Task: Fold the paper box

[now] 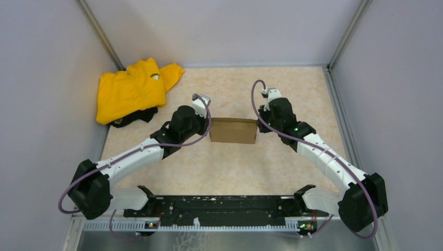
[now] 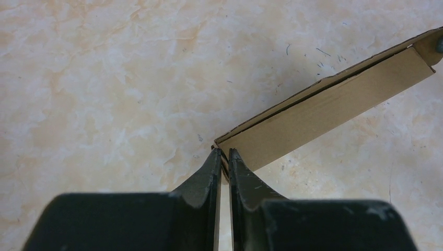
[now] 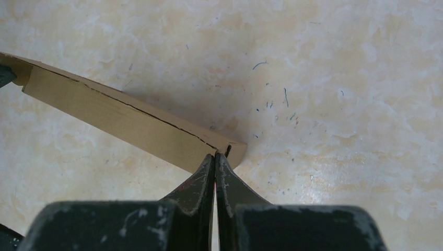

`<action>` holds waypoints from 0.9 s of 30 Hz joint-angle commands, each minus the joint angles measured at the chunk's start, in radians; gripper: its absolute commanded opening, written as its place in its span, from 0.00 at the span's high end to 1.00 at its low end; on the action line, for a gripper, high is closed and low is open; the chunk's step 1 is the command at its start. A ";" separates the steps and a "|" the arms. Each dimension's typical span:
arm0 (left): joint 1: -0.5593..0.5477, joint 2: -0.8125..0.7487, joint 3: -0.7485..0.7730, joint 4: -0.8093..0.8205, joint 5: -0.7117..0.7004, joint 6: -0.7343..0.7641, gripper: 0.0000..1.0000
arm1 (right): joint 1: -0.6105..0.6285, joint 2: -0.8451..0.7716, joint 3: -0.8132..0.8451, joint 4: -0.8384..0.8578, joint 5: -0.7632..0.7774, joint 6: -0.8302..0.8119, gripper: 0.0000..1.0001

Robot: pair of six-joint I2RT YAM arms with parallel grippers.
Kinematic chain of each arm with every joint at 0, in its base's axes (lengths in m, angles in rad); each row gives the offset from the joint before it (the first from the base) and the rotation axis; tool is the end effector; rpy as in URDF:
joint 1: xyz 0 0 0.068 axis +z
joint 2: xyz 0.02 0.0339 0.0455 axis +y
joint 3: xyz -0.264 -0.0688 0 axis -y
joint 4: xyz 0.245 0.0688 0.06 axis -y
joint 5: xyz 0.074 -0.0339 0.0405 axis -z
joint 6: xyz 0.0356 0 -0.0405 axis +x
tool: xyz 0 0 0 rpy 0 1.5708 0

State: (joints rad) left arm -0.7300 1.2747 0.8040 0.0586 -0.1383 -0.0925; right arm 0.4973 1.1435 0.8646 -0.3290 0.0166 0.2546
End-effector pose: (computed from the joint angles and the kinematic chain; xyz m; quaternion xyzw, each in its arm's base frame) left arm 0.2184 -0.1888 0.2646 0.2257 0.8046 -0.1653 0.5237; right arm 0.2223 0.1200 0.2814 -0.1035 0.8802 0.1632 0.4334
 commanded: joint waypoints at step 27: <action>-0.014 0.003 -0.007 -0.040 0.001 0.039 0.85 | 0.020 -0.010 -0.020 0.042 -0.029 -0.008 1.00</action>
State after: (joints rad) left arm -0.7353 1.2747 0.8154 0.0158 -0.1551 -0.0475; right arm 0.4976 1.1435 0.8589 -0.3214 0.0059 0.2539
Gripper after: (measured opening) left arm 0.154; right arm 0.004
